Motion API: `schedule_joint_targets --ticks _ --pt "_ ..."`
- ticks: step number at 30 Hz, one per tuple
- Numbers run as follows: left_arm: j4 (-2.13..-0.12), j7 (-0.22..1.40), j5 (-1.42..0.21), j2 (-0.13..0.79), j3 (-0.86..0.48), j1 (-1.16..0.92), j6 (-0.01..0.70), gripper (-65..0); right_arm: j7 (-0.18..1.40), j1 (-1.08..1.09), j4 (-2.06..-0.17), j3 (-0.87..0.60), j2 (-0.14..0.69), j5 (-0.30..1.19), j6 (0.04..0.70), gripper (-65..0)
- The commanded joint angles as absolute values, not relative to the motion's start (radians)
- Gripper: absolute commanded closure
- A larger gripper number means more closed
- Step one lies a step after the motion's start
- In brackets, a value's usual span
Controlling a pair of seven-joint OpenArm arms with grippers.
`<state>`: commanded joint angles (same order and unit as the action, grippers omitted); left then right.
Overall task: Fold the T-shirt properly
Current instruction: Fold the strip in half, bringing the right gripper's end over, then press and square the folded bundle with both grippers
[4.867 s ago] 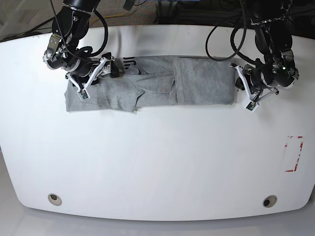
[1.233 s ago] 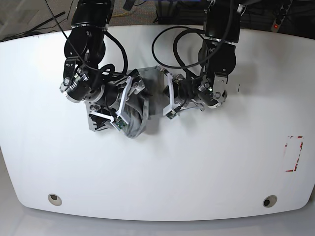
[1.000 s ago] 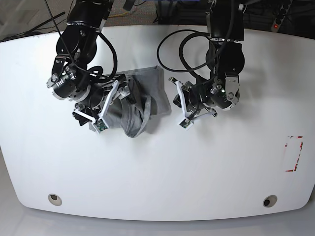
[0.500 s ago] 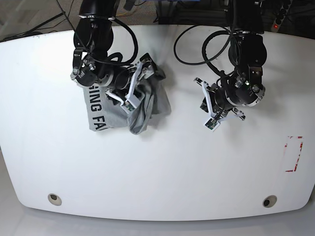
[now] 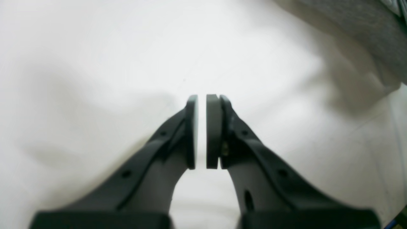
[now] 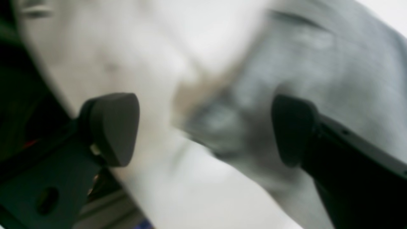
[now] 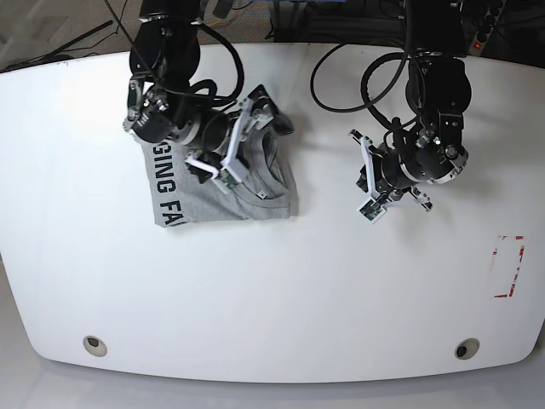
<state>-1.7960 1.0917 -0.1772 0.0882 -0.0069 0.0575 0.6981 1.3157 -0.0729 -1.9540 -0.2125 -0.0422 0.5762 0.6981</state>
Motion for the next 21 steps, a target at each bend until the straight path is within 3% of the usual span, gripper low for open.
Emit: schedule_joint_targets --ticks 6,10,13,18,21 --pt "-1.824 1.086 -0.176 0.059 0.14 0.087 0.698 -2.9 1.316 0.01 -1.942 -0.473 0.015 0.573 0.698 -62.0" --pt "-1.821 1.086 -0.174 0.041 0.285 0.12 0.698 -2.9 1.314 0.105 -1.813 -0.501 0.102 0.559 0.698 -61.0" --pt "-1.816 1.086 -0.174 0.001 0.34 0.14 0.698 -2.9 1.283 0.174 -1.698 -0.515 0.145 0.516 0.698 -52.0" --pt "-1.765 1.086 -0.173 -0.054 0.398 0.148 0.698 -2.9 1.198 0.274 -1.501 -0.51 0.176 0.429 0.698 -25.2" --pt "-1.696 1.086 -0.173 -0.079 0.406 0.148 0.698 -2.9 1.15 0.325 -1.408 -0.509 0.177 0.352 0.698 -19.0"
